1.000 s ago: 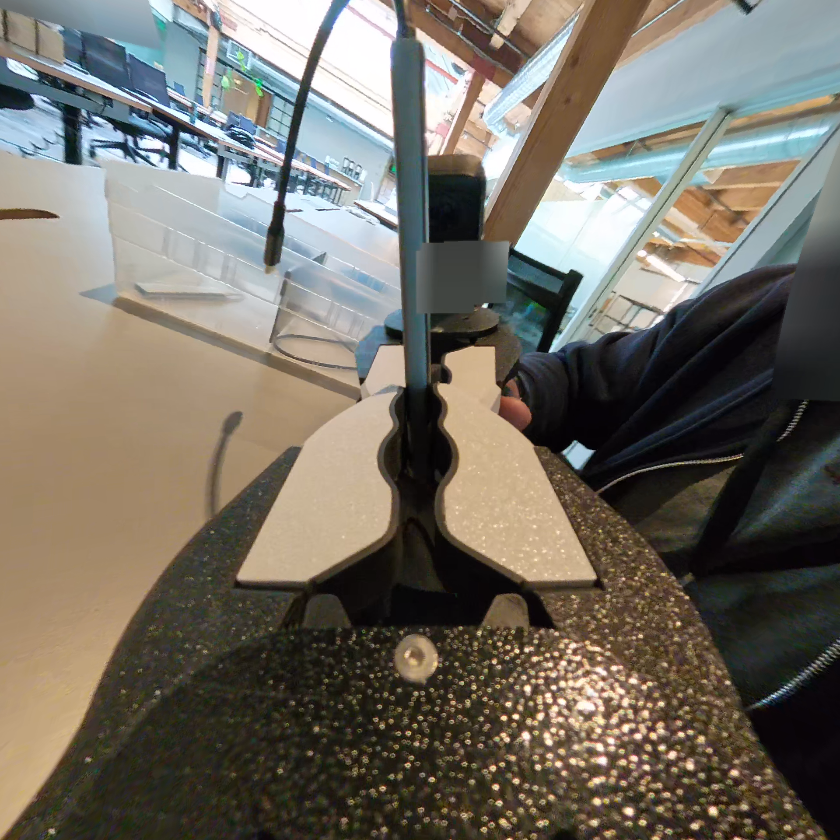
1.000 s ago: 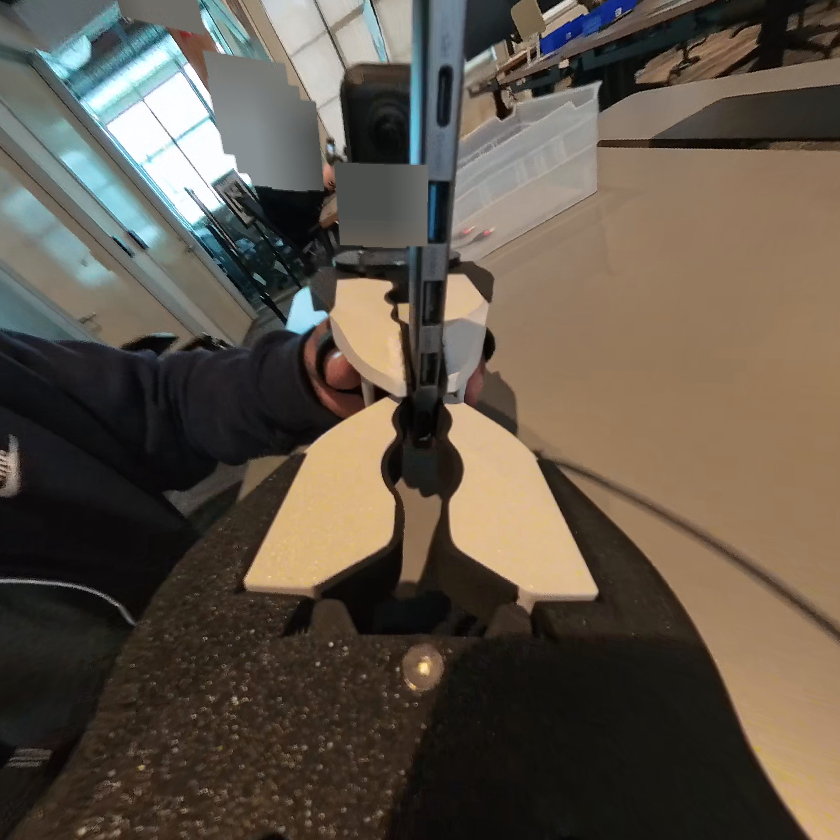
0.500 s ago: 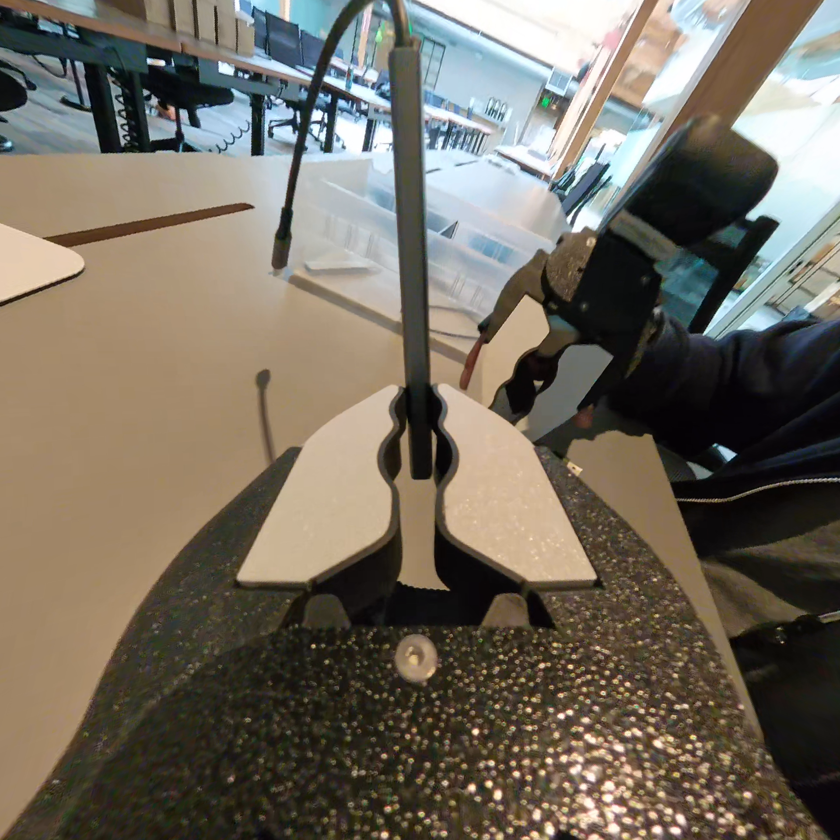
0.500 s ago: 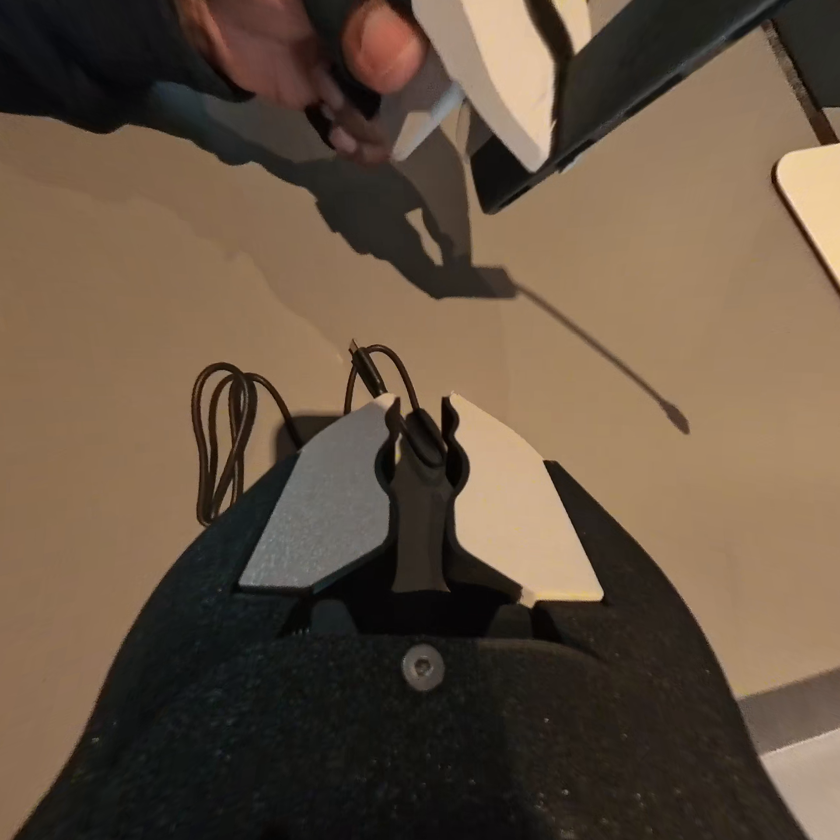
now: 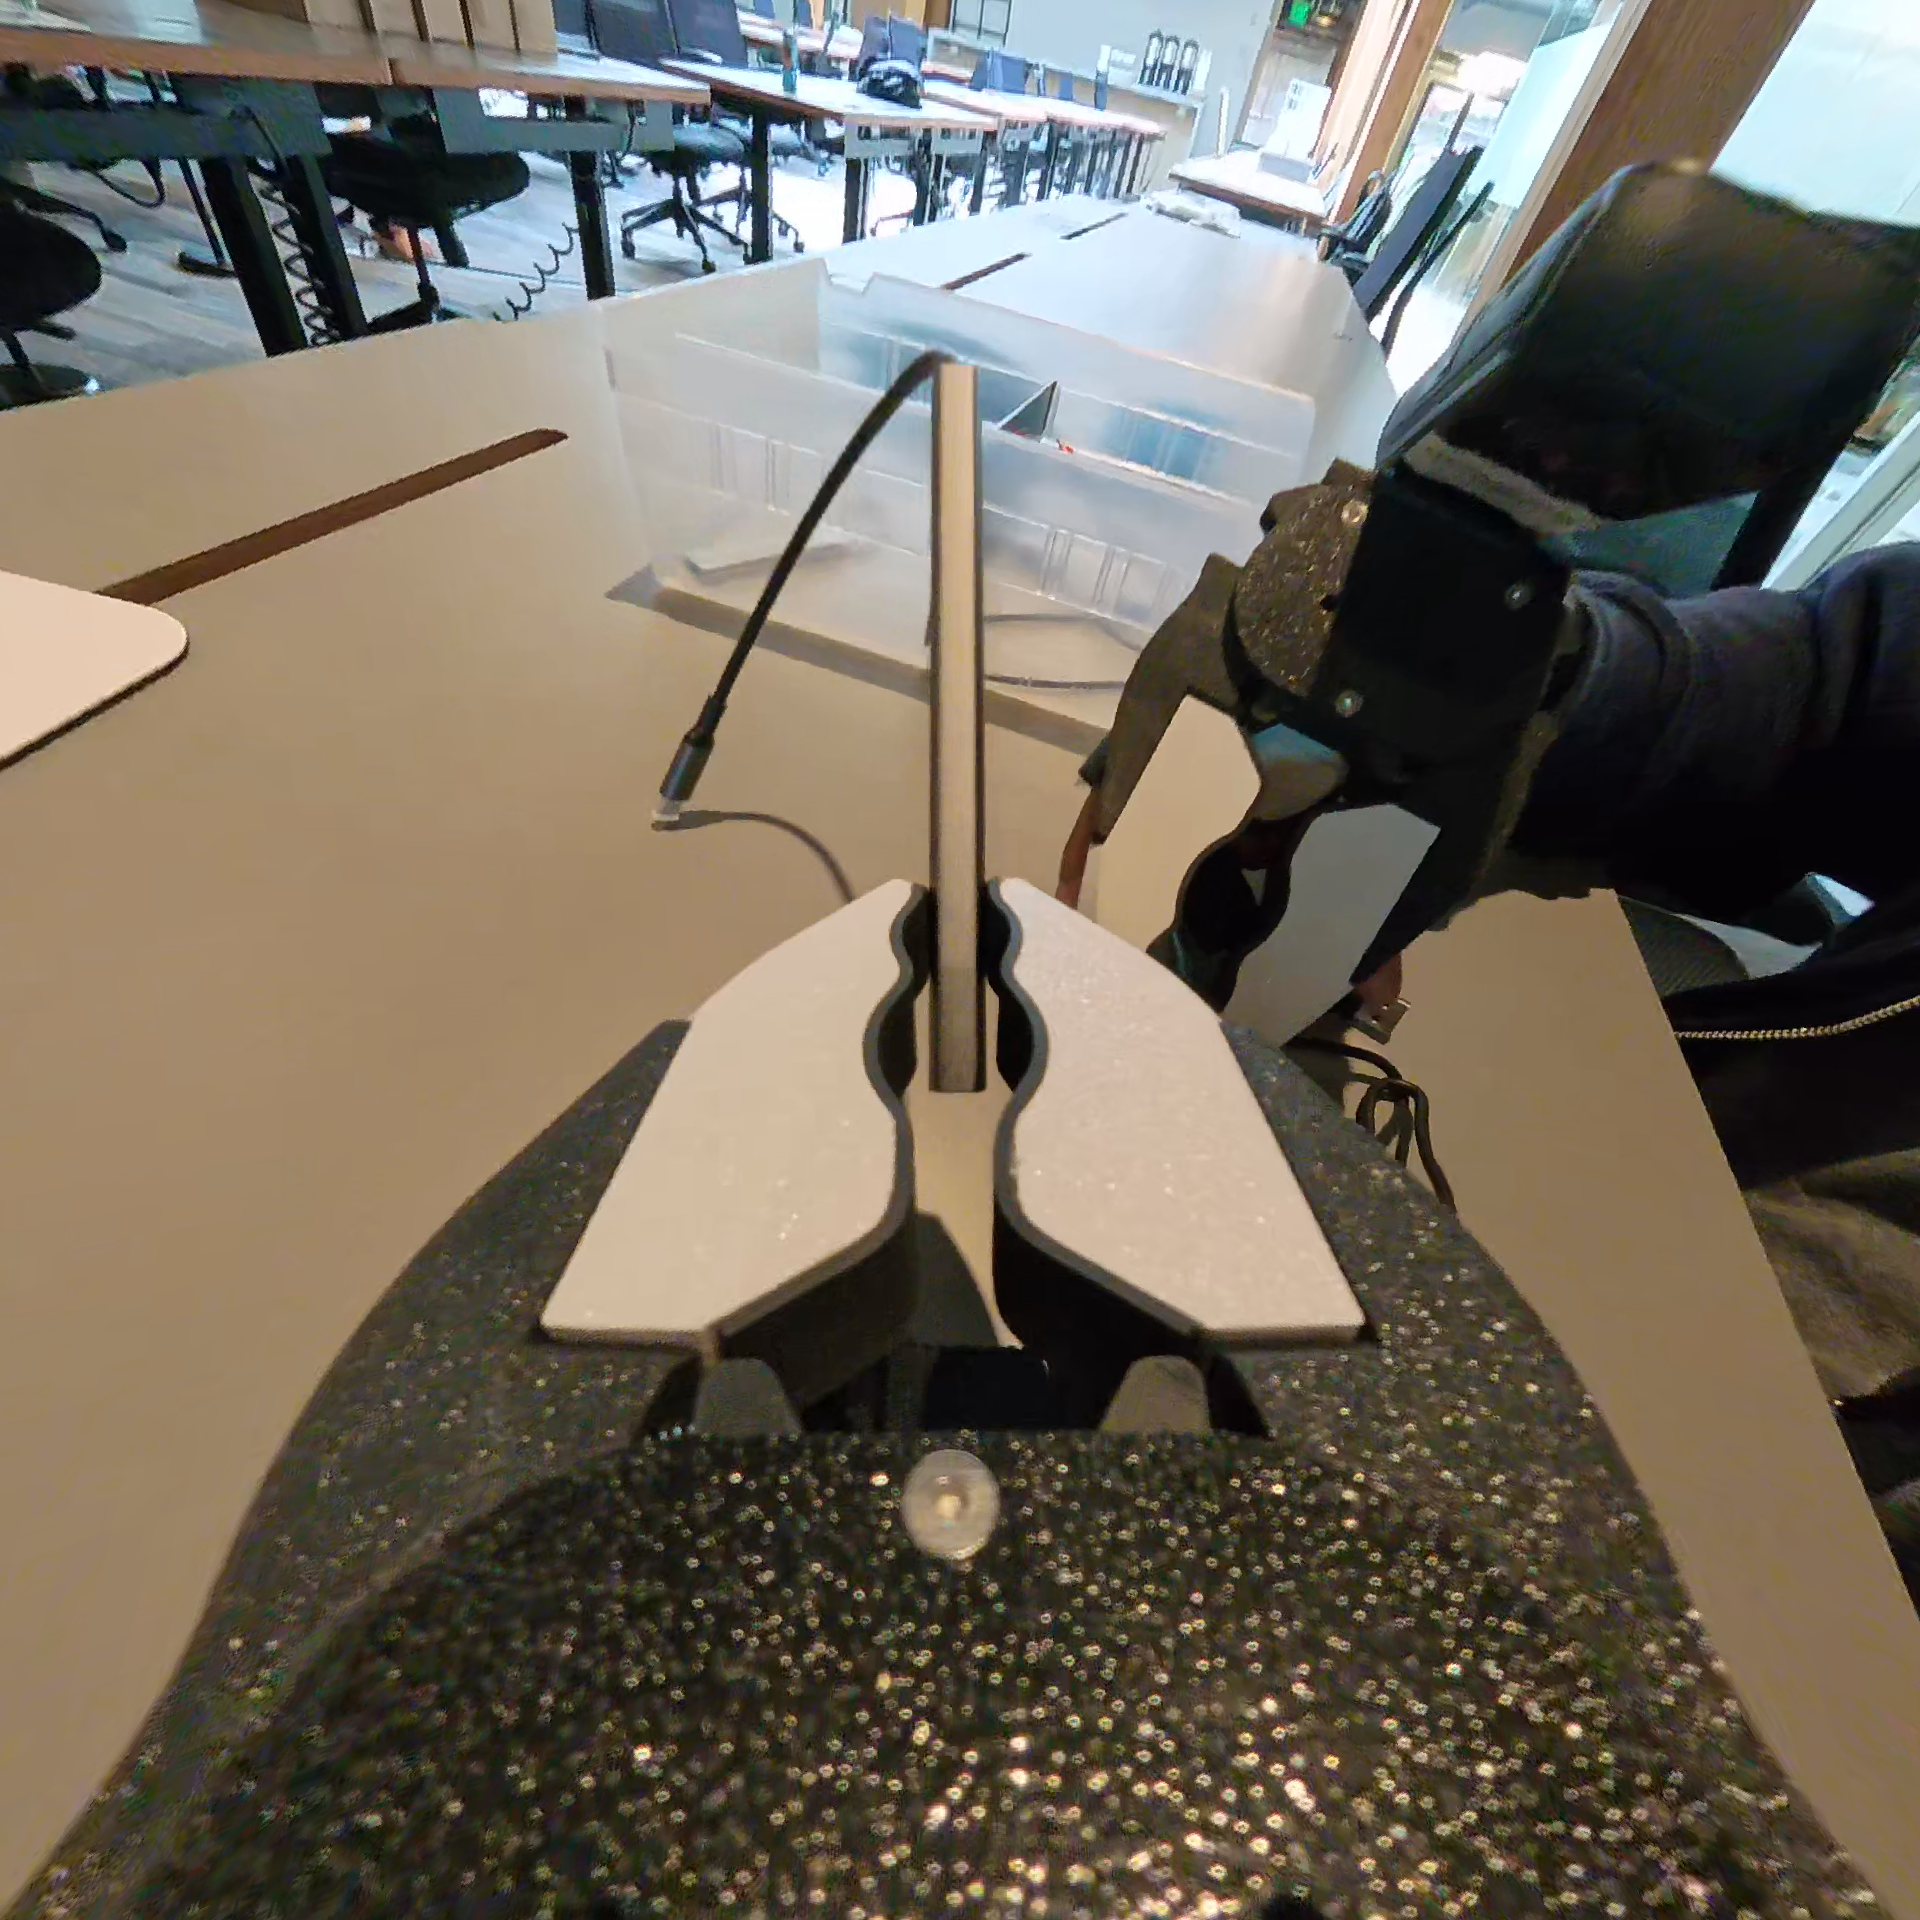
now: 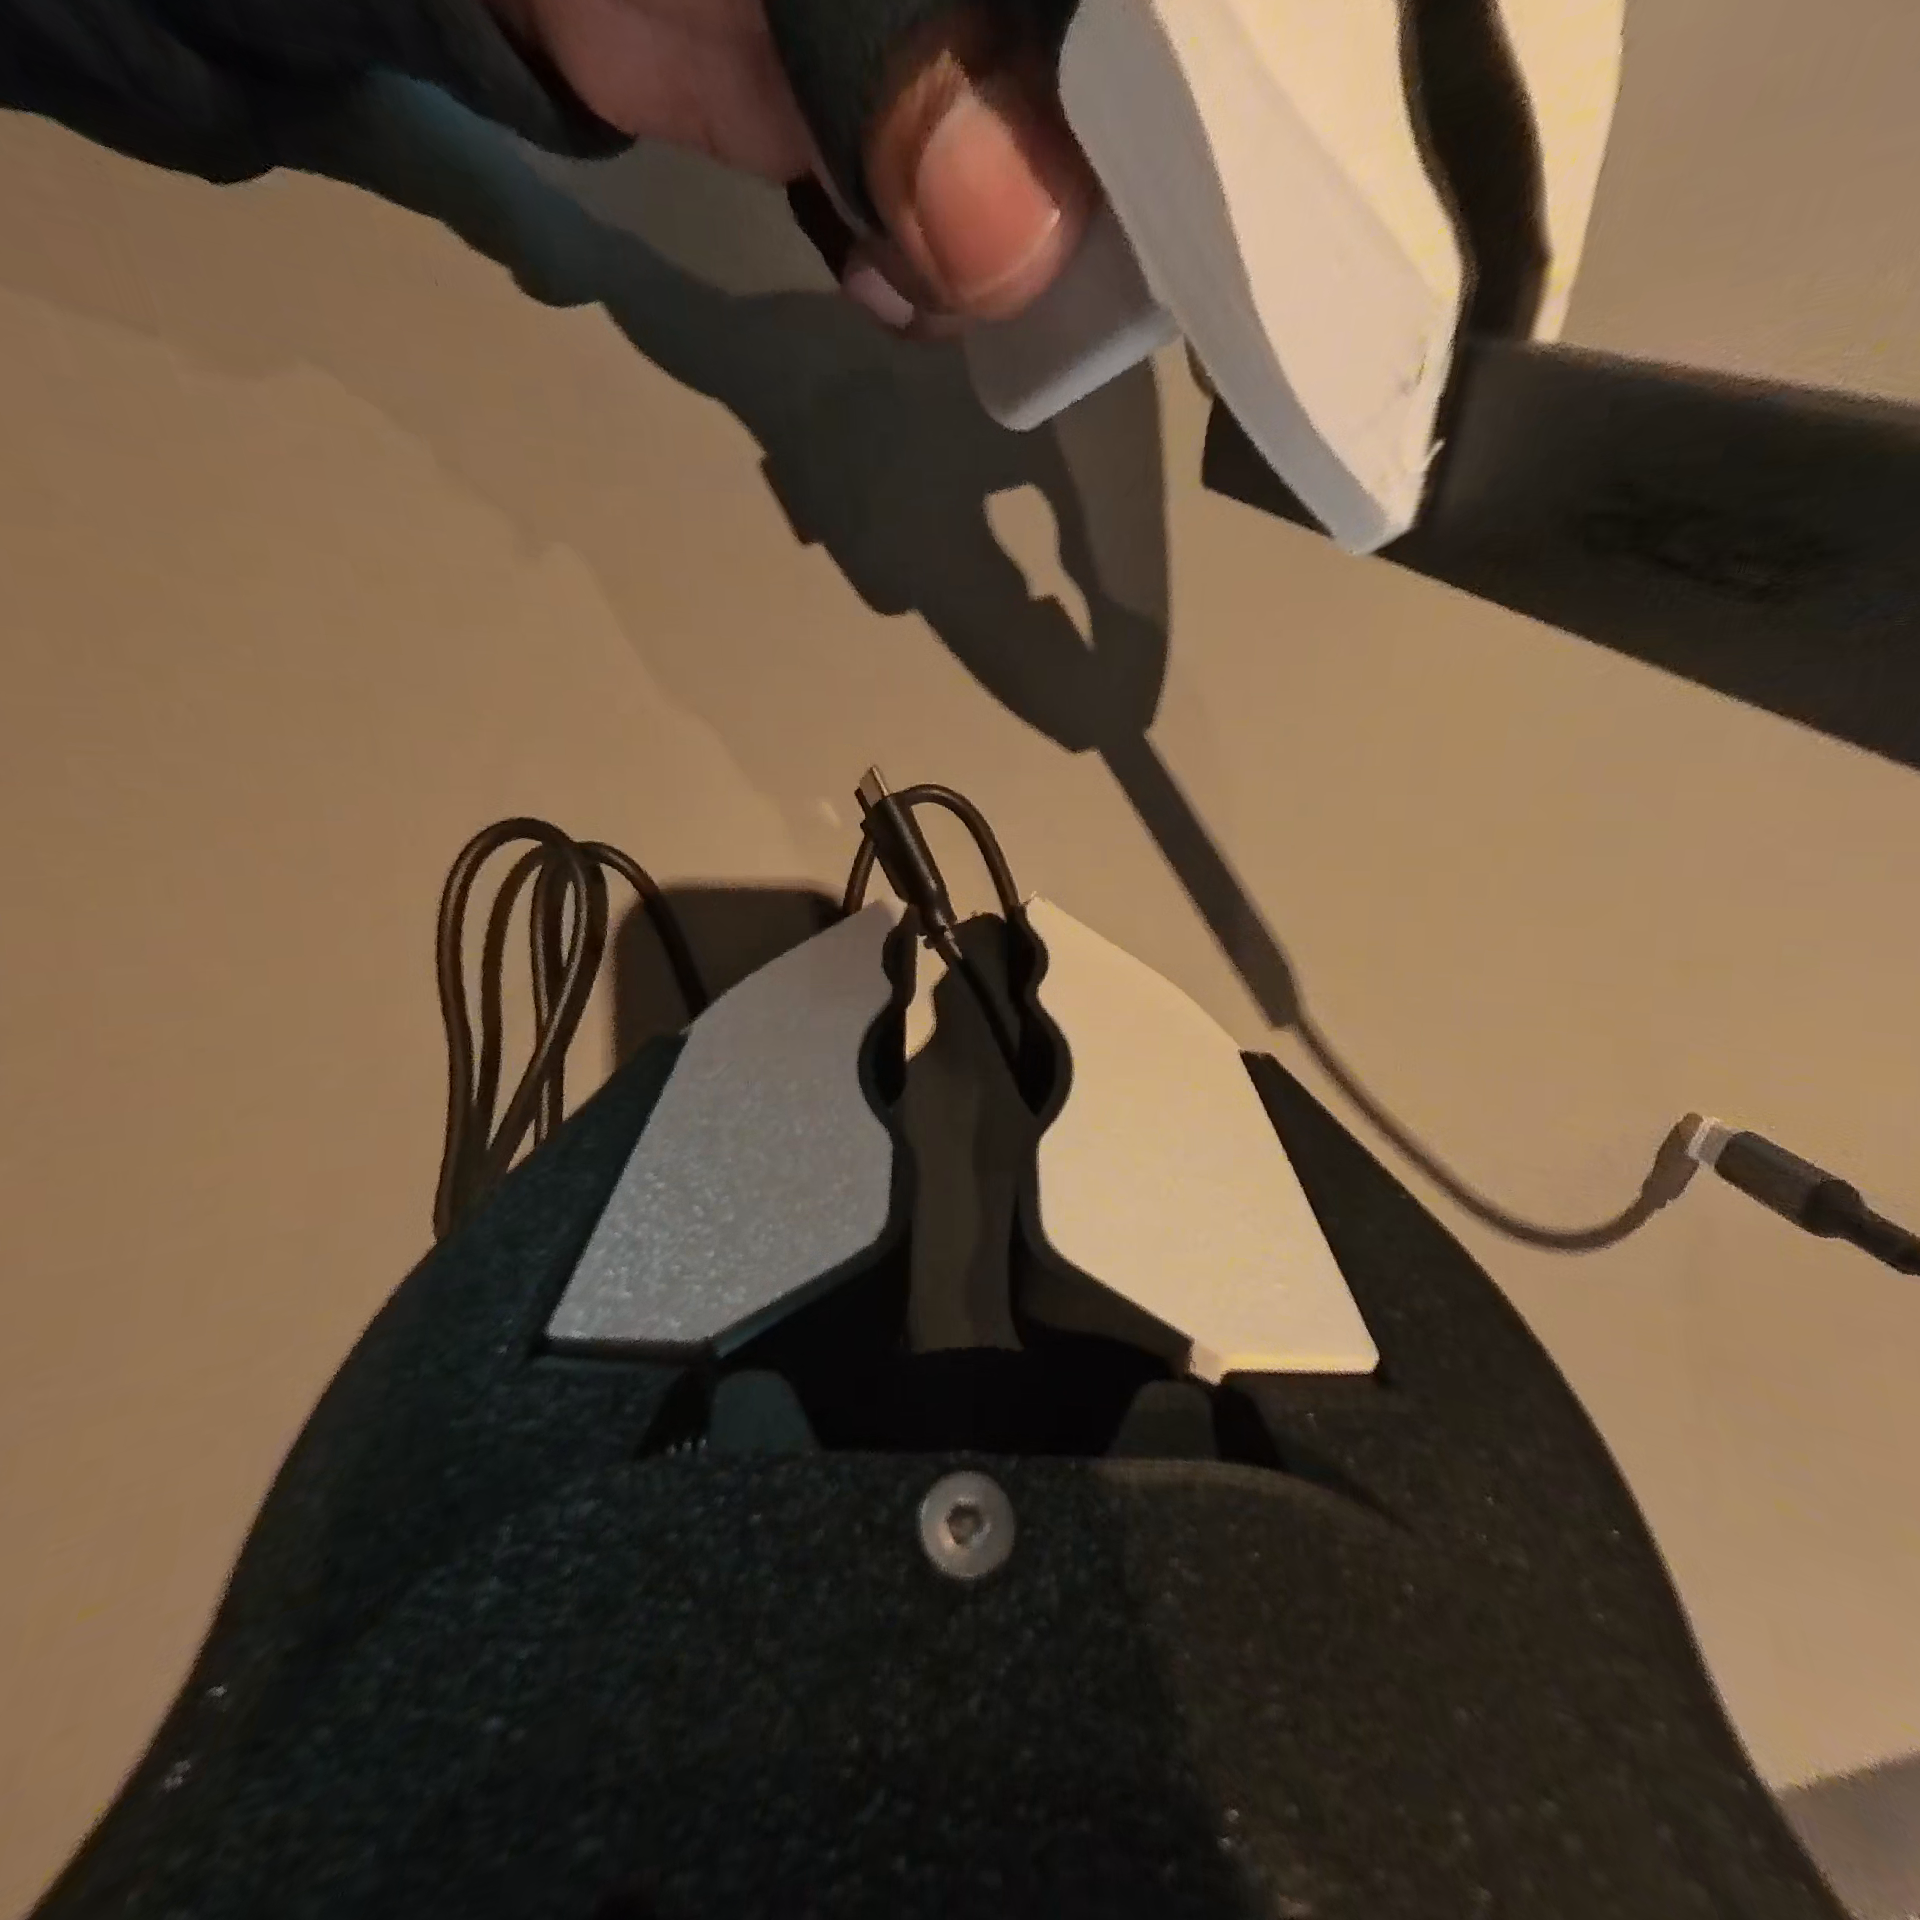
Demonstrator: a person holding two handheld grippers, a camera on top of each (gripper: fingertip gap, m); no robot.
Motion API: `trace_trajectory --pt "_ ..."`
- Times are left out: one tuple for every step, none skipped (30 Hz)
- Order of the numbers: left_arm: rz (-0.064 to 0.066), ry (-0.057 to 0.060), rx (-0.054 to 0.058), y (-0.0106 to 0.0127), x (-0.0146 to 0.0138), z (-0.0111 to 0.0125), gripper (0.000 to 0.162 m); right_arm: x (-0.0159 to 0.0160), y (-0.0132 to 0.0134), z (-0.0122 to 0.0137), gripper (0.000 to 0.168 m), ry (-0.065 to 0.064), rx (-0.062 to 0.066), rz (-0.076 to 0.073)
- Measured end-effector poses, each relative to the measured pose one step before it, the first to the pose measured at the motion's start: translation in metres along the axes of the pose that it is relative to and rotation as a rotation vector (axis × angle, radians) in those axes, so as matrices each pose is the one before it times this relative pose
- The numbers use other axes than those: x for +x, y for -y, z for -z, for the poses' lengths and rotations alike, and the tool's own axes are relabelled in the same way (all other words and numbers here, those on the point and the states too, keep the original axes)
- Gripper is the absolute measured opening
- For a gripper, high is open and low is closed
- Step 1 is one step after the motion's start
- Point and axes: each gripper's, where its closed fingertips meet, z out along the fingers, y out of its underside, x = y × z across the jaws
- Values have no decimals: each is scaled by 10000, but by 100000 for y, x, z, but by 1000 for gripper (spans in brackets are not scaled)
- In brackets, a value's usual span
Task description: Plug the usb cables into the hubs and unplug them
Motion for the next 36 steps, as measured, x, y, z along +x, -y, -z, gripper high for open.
trace_trajectory --pt "69 -93 37 -44 84 -50 9 -31 -98 -113 16 3 -53 -5" --pt "88 -68 3 -73 42 -66 9 4 -83 -96 16 -4 -41 -4" --pt "81 -56 -1 -81 34 -60 9 46 -43 -78 16 -33 -14 3" --pt "43 -54 13 -36 51 -49 9 128 14 -23 16 -82 16 -8" --pt "-4 -31 31 26 57 -26 9 261 91 44 17 -147 65 -32" --pt "-49 -6 21 40 50 -5 9 378 194 136 18 -195 132 -65" --pt "-72 -7 18 59 71 -3 9 458 288 213 18 -206 213 -129" --pt "-71 -10 39 108 78 24 9 471 395 283 19 -161 295 -215" --pt "-62 -10 81 175 77 39 9 454 503 331 21 -99 379 -310" --pt "-25 -20 125 219 77 61 9 396 565 350 23 -11 437 -397" --pt "28 -77 159 261 117 75 9 268 619 342 25 112 476 -455" --pt "70 -125 202 313 146 94 9 164 667 343 28 201 515 -496" --pt "117 -159 244 345 187 103 9 87 712 299 31 250 543 -513" --pt "174 -213 248 366 229 100 9 46 717 274 34 256 554 -502" --pt "213 -233 279 385 247 100 9 68 785 241 36 214 607 -494" --pt "225 -214 313 415 216 111 9 19 839 234 37 220 655 -502" --pt "231 -238 284 371 234 74 9 -80 845 217 37 270 659 -509" --pt "205 -225 229 283 229 57 9 -125 795 190 37 272 611 -486" --pt "149 -152 156 172 129 22 9 -106 709 167 38 212 532 -412" --pt "91 -86 50 21 67 -15 9 -100 615 145 38 167 440 -307" --pt "46 -76 -58 -137 57 -68 9 -134 484 118 38 149 330 -209" --pt "32 -100 -120 -241 102 -125 9 -147 364 80 38 134 237 -135" --pt "33 -93 -118 -253 104 -153 9 -177 288 36 38 127 191 -90" --pt "14 -74 -96 -237 104 -194 9 -192 193 18 37 120 147 -70" --pt "25 -129 -133 -304 179 -238 9 -117 74 -5 32 62 71 -53" --pt "34 -138 -193 -391 170 -259 9 -63 -45 -4 22 20 -1 10" --pt "1 -80 -235 -447 92 -259 9 -128 -86 32 12 53 -24 110" --pt "-33 -18 -120 -262 13 -169 9 -85 -84 29 11 8 -37 169" --pt "-33 19 -48 -123 -77 -74 10 -22 -94 27 10 -21 -75 156" --pt "-41 67 -83 -144 -151 -34 11 1 -87 17 10 -34 -110 136" --pt "-76 73 -208 -291 -144 -68 15 96 -62 22 10 -125 -98 159" --pt "-121 158 -344 -430 -218 -109 28 132 -17 37 10 -167 -55 190" --pt "-233 339 -378 -438 -407 -128 42 36 37 60 10 -92 -29 169" --pt "-355 378 -352 -398 -386 -103 52 -41 48 54 10 -13 -28 91" --pt "-405 369 -308 -347 -319 -116 61 13 89 59 10 -46 7 42" --pt "-403 412 -218 -227 -359 -108 70 77 122 73 10 -88 39 51"
